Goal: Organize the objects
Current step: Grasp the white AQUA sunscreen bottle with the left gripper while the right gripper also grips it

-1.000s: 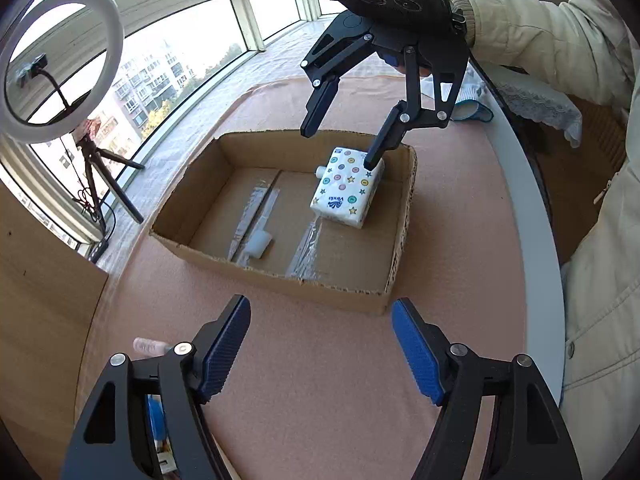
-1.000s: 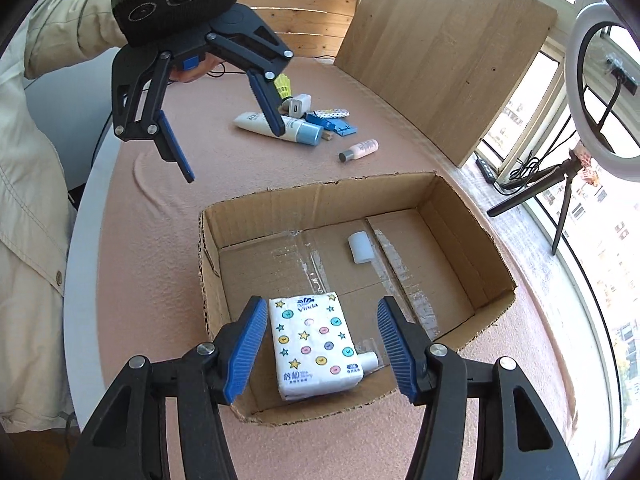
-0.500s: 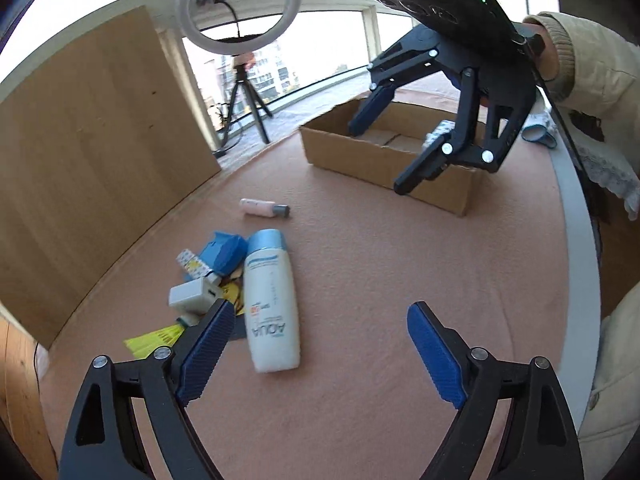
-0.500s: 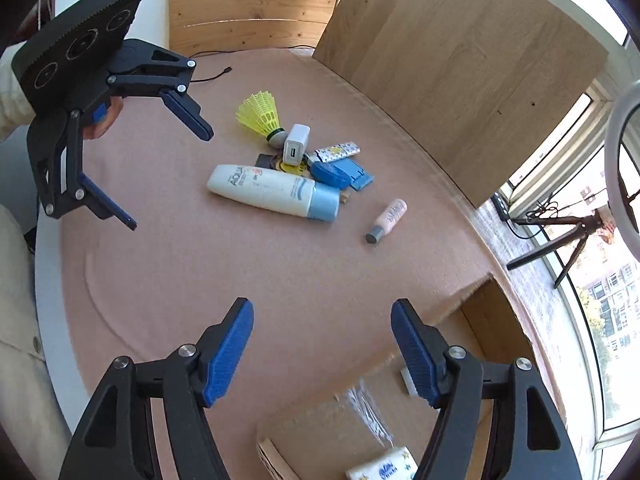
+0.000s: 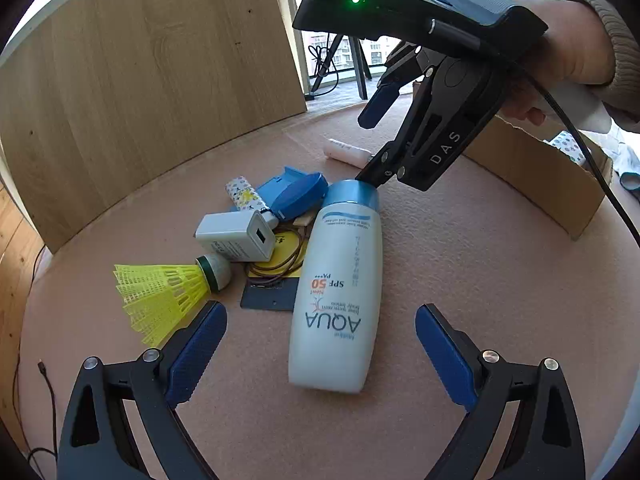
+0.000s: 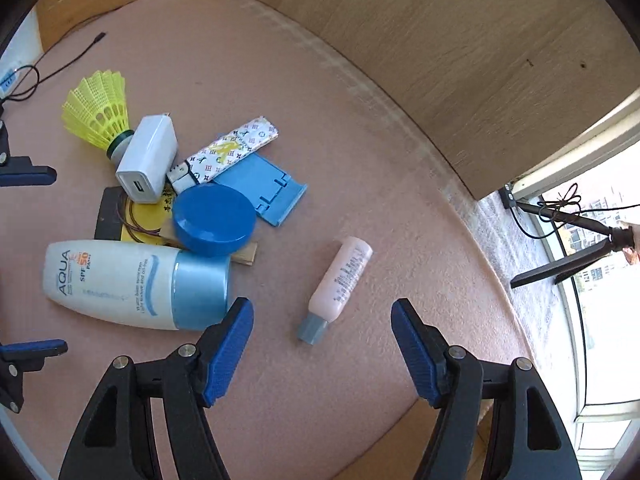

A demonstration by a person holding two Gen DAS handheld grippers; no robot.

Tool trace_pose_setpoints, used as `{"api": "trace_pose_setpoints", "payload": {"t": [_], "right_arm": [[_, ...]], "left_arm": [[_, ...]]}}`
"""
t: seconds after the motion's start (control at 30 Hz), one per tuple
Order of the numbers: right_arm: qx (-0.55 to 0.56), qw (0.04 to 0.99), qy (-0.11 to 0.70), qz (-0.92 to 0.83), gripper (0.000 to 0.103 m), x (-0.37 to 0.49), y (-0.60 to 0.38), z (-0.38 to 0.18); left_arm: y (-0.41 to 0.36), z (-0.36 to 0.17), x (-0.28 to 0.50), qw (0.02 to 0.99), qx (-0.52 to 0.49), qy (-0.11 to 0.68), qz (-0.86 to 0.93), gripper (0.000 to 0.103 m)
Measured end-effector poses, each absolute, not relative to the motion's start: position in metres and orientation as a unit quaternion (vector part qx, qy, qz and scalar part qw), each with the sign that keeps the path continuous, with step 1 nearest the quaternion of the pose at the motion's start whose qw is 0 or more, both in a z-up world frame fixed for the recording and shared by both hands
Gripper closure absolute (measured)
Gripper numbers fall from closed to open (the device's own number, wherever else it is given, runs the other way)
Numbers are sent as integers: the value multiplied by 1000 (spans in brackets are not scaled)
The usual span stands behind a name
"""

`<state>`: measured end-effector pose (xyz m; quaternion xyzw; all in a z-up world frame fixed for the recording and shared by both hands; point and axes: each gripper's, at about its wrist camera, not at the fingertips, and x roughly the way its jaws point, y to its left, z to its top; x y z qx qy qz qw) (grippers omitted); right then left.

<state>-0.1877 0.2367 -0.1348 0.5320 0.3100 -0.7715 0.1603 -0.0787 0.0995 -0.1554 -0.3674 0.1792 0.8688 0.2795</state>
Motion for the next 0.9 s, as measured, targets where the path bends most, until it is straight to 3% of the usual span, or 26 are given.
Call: {"api": "trace_pose_setpoints", "payload": {"t": [0.1,0.17,0.4,0.67,0.7,0.77,0.9], "right_arm": [[536,201,295,-765,36,-176,229,-134],[535,235,292,-757,36,-159,221,-130],[532,360,314,-698,36,-68,163,-130],[450,410,391,-690,36,-38,155,-133],[440,425,399,-682,36,-42,153,-131],[410,455,421,-669,36,-49,147,-129],[395,500,451,-624,36,-64,132,-139]], "left_arm": [[89,-158,-79,304,-386,165,855,7],[80,-162,-73,332,-402,169,837,14],[28,-168,-10,413,-401,239,781,15],[8,-159,-9,402,-388,210,802,16],[12,-160,-22,407,-390,204,801,18],[17,-163,-24,405,-398,213,795,35],[15,-164,-24,414,-408,198,789,45]]}}
